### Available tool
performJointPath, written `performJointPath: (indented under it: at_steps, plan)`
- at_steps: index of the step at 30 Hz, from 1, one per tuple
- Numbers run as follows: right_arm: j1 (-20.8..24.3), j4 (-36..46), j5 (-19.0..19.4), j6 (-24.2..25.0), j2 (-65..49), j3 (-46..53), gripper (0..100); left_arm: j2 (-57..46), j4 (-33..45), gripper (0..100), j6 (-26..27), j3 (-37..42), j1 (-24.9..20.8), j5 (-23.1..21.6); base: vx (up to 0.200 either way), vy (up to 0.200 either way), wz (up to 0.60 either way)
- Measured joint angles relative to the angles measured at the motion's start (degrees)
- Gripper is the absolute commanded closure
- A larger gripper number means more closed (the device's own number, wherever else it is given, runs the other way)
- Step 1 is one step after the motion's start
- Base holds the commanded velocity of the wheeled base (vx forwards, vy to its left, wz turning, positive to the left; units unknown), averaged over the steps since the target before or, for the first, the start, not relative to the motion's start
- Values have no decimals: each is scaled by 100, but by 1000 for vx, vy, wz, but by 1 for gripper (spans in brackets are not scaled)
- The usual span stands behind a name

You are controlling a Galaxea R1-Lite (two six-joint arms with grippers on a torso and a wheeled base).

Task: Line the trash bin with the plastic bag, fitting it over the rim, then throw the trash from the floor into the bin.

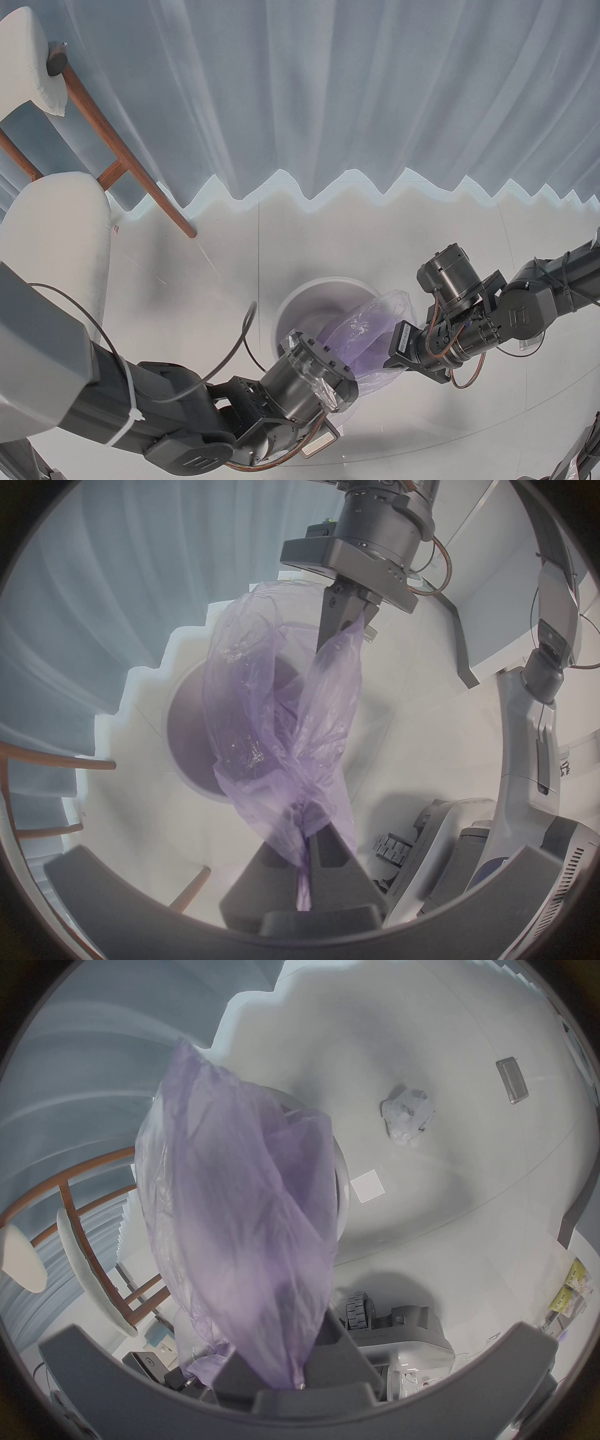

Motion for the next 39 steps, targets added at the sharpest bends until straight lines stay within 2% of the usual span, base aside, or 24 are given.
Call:
performJointPath:
  at_steps: [7,12,16,20,24,27,32,39]
  plan:
    - [-80,-57,26,-121,-94,0,100,-185,9,0,-233,102,101,-536,0,0,0]
    - [-251,-90,211,-542,-234,107,100,-688,20,0,-638,524,278,-1062,0,0,0]
    - [-455,-101,461,-930,-407,295,100,-1348,-13,0,-920,1309,694,-1723,0,0,0]
    - [-595,-107,578,-1070,-523,380,100,-1796,-215,0,-1014,2013,1204,-2416,0,0,0]
    - [-689,-107,641,-1145,-623,444,100,-2118,-923,0,-1142,2677,1634,-2790,0,0,0]
    - [-719,-105,661,-1163,-686,483,100,-2205,-1621,0,-1340,3093,1786,-2939,0,0,0]
    - [-736,-104,674,-1176,-766,522,100,-2063,-2817,0,-1575,3601,1869,-3160,0,0,0]
    - [-745,-104,677,-1176,-830,552,100,-1164,-4834,0,-1797,4008,1880,-3212,0,0,0]
